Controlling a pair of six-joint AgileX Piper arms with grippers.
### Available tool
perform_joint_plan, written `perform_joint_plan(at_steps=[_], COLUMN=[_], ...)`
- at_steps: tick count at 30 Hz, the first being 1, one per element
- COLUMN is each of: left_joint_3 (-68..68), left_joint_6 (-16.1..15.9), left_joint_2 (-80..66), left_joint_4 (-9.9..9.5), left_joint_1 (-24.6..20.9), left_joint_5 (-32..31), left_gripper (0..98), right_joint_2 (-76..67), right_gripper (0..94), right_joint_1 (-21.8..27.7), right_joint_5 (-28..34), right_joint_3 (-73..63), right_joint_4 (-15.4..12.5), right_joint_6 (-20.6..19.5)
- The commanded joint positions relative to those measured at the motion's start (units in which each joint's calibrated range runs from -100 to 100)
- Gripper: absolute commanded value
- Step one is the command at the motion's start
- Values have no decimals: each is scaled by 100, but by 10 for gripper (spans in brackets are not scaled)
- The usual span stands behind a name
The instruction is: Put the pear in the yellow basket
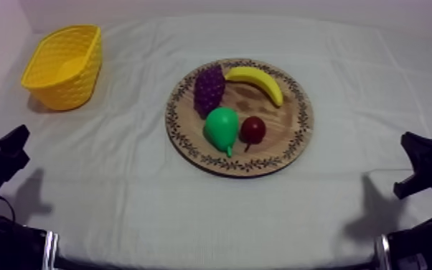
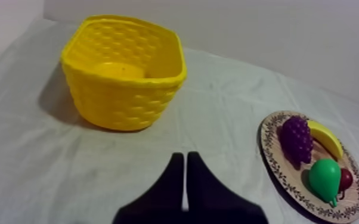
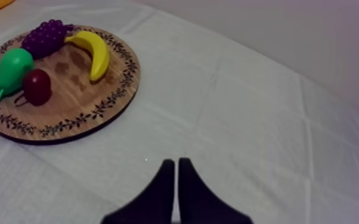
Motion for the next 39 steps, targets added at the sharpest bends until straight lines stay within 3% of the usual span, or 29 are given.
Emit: perform_joint_plan(at_steps=[1, 34, 39], left_joint_3=[4, 9, 8], left_joint_6=[2, -104, -392], left_joint_2=[0, 0, 15], left_joint_4=[-1, 5, 16], left_joint_1=[-2, -41, -35], left_joint_5=[-2, -28, -250], left_gripper=[1, 1, 1], right_joint_2=[-1, -1, -1], right_gripper=[5, 5, 5], right_joint_1=[3, 3, 3], right_joint_5=[0, 0, 0], right_joint_3=[-1, -1, -1], right_joint_4=[0, 0, 0], right_joint_6=[1, 1, 4])
